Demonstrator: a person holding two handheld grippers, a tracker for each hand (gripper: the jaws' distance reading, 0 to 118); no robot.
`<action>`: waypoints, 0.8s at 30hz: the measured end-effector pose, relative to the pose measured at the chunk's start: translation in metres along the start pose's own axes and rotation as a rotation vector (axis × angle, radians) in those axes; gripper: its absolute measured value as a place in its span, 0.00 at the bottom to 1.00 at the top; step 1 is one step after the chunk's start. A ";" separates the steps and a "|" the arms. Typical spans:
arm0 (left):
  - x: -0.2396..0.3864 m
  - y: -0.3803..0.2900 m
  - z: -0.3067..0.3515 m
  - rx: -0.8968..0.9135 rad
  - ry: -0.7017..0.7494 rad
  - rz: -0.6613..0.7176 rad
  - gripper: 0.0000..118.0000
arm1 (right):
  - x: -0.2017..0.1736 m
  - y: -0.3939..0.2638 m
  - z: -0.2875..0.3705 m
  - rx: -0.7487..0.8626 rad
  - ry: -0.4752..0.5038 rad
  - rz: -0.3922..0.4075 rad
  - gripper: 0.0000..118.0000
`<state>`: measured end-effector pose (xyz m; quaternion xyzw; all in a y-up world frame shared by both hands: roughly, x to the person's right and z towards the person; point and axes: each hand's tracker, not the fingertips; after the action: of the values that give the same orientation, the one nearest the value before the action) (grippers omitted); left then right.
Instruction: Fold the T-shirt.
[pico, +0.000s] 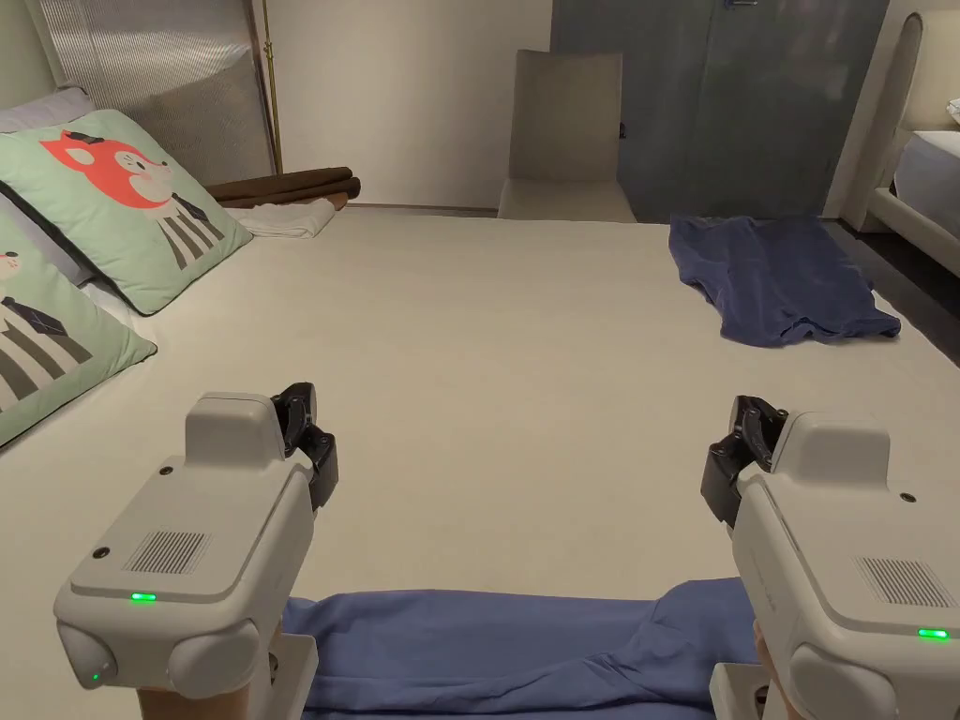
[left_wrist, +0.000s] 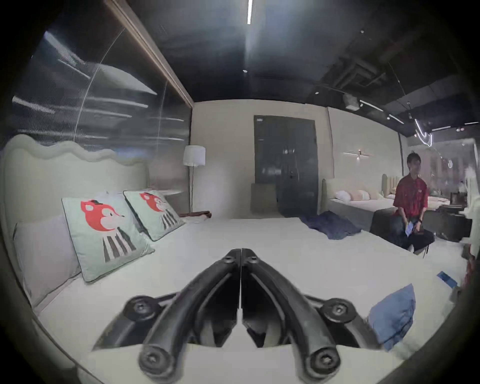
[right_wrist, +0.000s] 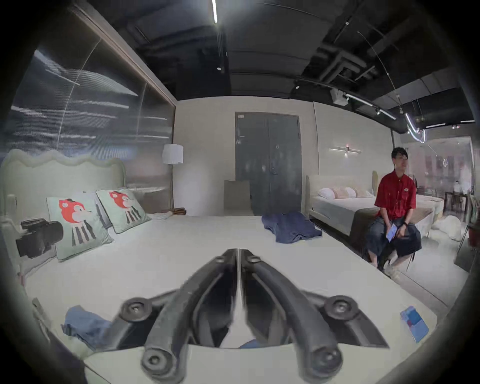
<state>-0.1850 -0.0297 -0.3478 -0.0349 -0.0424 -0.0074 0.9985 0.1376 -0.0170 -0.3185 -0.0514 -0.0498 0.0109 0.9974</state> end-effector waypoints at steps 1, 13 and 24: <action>-0.001 -0.002 -0.001 -0.006 -0.007 0.002 0.00 | 0.001 -0.002 0.000 0.002 0.011 -0.001 0.00; -0.035 -0.012 -0.016 -0.211 -0.164 0.205 0.00 | -0.003 -0.006 -0.001 -0.014 0.060 -0.001 0.00; -0.133 -0.071 -0.014 -0.566 -0.258 0.523 0.00 | -0.008 -0.011 -0.008 -0.044 0.093 0.027 0.00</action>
<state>-0.3179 -0.1004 -0.3685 -0.3186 -0.1535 0.2400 0.9041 0.1305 -0.0292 -0.3259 -0.0744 -0.0029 0.0211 0.9970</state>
